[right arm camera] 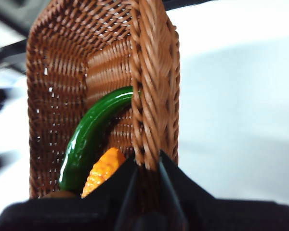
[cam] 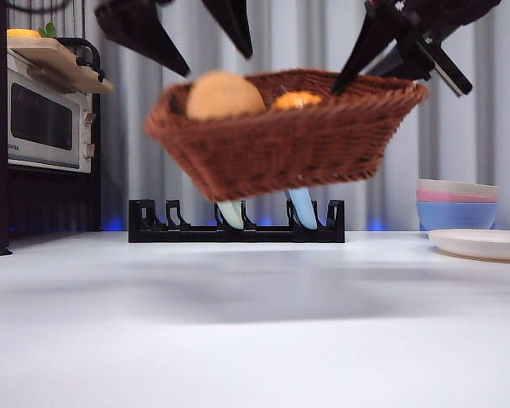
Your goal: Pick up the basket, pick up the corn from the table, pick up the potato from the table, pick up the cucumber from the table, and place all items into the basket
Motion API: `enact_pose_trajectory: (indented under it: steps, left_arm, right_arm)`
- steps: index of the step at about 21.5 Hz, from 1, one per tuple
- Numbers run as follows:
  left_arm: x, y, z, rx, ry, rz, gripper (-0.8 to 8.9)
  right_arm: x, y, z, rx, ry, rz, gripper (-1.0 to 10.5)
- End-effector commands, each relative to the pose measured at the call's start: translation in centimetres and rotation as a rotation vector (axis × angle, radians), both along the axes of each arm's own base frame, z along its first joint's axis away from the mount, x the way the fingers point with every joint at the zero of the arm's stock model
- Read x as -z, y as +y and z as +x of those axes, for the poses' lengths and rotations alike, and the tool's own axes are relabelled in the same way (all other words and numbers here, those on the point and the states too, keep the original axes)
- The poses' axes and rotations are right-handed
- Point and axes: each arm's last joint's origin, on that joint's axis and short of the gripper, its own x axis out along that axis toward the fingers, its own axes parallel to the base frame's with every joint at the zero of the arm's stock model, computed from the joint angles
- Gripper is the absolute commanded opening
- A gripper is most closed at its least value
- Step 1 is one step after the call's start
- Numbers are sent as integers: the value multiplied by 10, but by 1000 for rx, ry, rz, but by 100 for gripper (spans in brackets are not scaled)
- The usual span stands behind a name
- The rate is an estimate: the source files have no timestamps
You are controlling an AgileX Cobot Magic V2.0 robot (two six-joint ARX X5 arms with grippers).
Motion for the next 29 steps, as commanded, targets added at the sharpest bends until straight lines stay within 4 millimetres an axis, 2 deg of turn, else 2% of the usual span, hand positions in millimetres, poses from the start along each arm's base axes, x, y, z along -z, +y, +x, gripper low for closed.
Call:
enact_pose_trajectory:
  steps: [1,5,7,9,10,11,13,14,15,17,18,19,20,21,22,23,25,29]
  left_arm:
    - [-21,14,-17,-6,-55,-42,566]
    - [-54,40,-53,-5,-140,-105,566]
    - [-64,51,-69,-5,-167,-124,566]
    - [-71,61,-82,-3,-184,-133,566]
    - [-73,65,-88,-3,-187,-134,566]
    - [-74,69,-93,-1,-187,-130,566]
    - [-74,74,-100,9,-181,-102,565]
    - [-73,76,-102,11,-173,-88,561]
    - [-71,77,-104,18,-160,-65,561]
    - [-67,79,-105,16,-139,6,558]
    - [-64,81,-106,-18,-131,52,527]
    - [-61,84,-106,-62,-130,121,431]
    - [-58,87,-107,-109,-126,192,277]
    - [-55,90,-108,-148,-115,253,79]
    - [-53,92,-109,-168,-103,288,-23]
    - [-52,93,-110,-173,-91,308,-9]
    - [-50,98,-115,-168,-111,305,-9]
    - [-32,104,-125,-156,-155,251,-9]
  right_arm:
    - [15,1,12,34,64,12,-17]
    - [58,7,34,72,212,-39,-17]
    - [79,9,42,72,272,-62,-16]
    - [91,10,45,74,314,-81,-13]
    - [93,10,45,76,325,-87,31]
    - [94,10,45,93,328,-104,129]
    - [93,7,43,138,326,-149,392]
    - [91,5,42,158,322,-165,482]
    - [86,0,41,166,308,-172,511]
    - [71,-5,34,147,260,-184,503]
    - [62,-7,29,130,229,-195,499]
    - [50,-10,22,105,186,-217,496]
    - [39,-12,13,73,139,-242,440]
    - [27,-15,3,37,92,-273,300]
    - [17,-18,-6,14,60,-298,156]
    - [8,-22,-16,-9,24,-320,7]
    - [-11,-28,-34,-31,-63,-349,-10]
    - [-32,-35,-60,18,-224,-419,-10]
